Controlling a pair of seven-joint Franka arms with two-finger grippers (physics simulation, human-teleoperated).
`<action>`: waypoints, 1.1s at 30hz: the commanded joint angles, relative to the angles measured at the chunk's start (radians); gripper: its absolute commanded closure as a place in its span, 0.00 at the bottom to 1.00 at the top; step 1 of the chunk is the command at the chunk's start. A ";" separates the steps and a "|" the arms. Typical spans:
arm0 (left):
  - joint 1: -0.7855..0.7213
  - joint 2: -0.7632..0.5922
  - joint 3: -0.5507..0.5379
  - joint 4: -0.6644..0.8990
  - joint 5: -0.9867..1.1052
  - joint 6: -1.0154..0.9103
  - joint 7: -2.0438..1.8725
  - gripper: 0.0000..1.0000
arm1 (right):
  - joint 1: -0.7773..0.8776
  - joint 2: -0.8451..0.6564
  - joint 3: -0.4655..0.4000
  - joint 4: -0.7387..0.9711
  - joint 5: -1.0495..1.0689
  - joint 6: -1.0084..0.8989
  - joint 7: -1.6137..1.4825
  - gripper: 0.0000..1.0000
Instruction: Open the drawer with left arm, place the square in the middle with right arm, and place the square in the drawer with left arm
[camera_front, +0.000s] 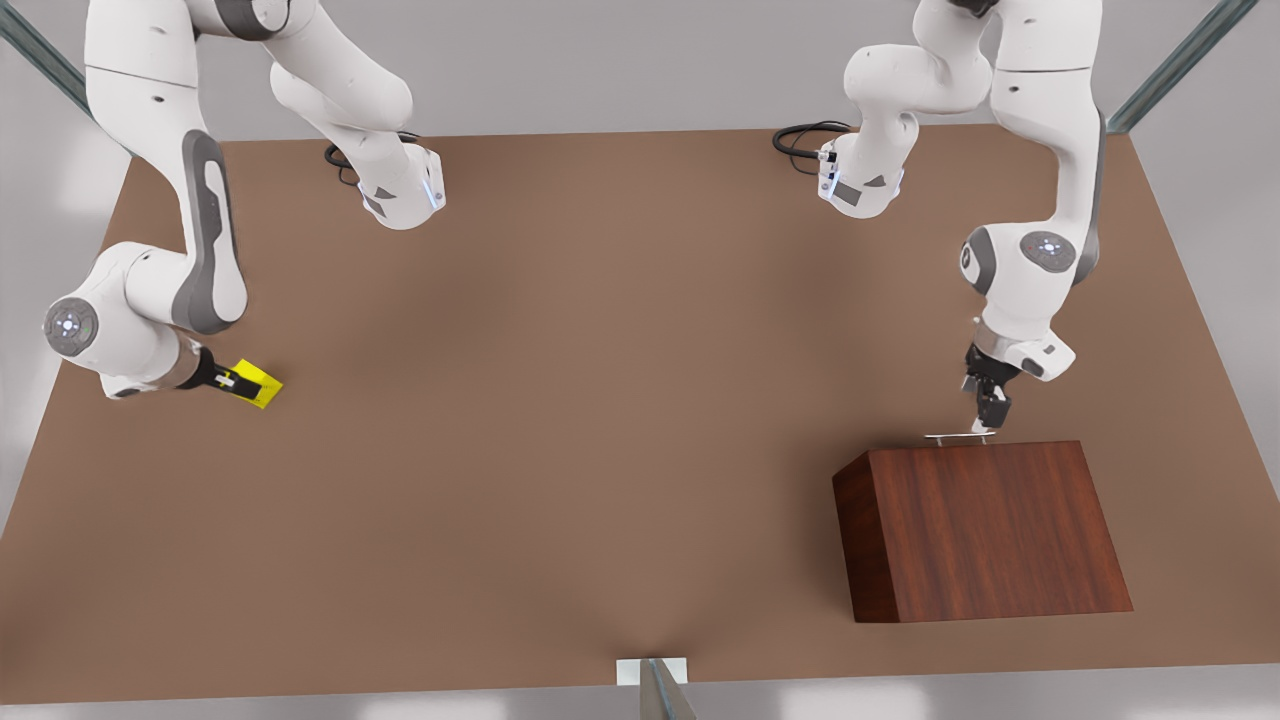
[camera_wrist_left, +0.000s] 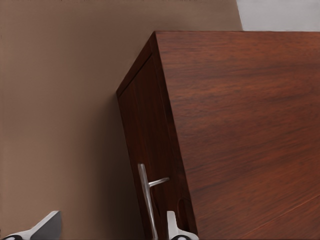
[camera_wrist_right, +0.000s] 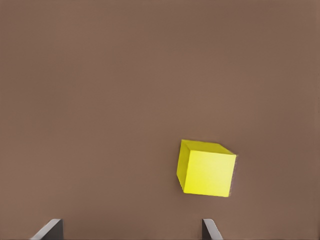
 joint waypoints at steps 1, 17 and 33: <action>-0.013 0.000 0.000 0.000 0.000 -0.002 0.000 0.00 | 0.004 0.001 -0.005 -0.001 0.001 0.000 -0.003 0.00; -0.008 0.051 0.003 0.026 0.001 -0.002 -0.092 0.00 | -0.022 0.066 -0.090 -0.115 0.131 0.200 -0.126 0.00; -0.008 0.068 0.003 0.025 0.000 -0.012 -0.092 0.00 | -0.041 0.119 -0.111 -0.184 0.136 0.318 0.026 0.00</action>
